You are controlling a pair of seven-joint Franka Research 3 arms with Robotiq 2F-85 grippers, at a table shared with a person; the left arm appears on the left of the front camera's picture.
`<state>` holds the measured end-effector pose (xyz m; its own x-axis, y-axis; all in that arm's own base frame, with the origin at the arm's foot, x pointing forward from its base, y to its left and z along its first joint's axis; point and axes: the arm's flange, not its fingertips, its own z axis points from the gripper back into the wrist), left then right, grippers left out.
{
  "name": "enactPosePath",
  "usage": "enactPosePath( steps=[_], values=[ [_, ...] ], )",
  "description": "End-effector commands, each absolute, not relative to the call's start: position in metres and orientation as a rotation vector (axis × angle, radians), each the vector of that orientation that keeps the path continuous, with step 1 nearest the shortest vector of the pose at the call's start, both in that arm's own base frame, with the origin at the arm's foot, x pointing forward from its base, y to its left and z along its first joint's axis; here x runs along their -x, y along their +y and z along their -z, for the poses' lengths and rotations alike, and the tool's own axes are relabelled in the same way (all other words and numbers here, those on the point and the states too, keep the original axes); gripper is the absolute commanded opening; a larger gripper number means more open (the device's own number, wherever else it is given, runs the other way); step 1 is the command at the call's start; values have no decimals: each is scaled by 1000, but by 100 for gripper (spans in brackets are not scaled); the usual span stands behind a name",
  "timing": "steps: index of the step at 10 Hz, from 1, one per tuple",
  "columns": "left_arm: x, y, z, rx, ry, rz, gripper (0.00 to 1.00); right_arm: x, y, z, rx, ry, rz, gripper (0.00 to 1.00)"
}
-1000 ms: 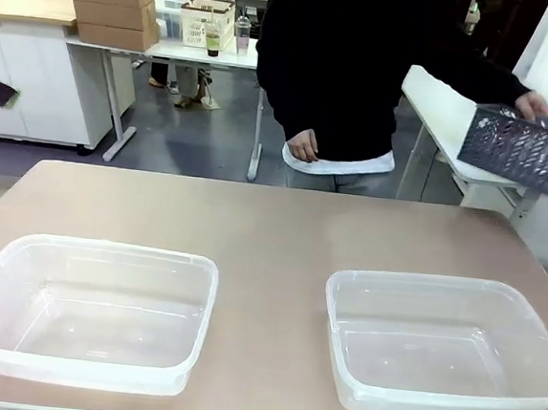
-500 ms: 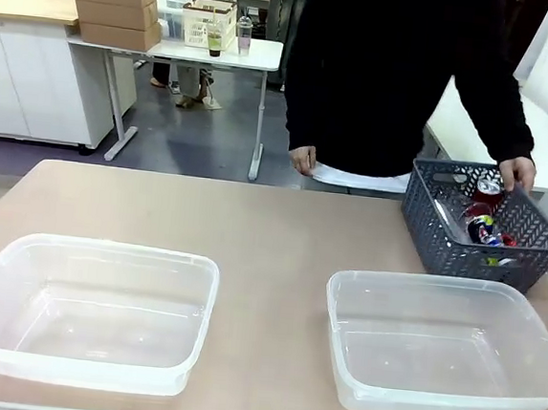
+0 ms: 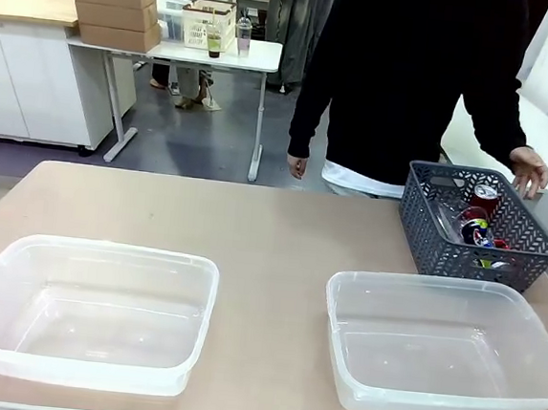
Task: Sort the waste into each basket.
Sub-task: Pick up the Organizing box on the left side of the table and lift it.
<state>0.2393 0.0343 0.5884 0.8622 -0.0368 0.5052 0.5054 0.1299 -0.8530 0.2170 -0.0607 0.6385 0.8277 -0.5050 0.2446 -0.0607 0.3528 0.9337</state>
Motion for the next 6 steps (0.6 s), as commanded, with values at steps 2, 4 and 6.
enactPosePath(
  steps=[2, 4, 6],
  values=[
    [-239, 34, -588, 1394, -408, 410, 100, -217, -61, -639, -1190, -555, 307, 100],
    [-228, 17, -607, 1099, -263, 468, 100, -238, 5, -647, -1097, -399, 176, 100],
    [-208, 28, -617, 898, -228, 411, 100, -251, 70, -644, -919, -287, 111, 100]
  ],
)
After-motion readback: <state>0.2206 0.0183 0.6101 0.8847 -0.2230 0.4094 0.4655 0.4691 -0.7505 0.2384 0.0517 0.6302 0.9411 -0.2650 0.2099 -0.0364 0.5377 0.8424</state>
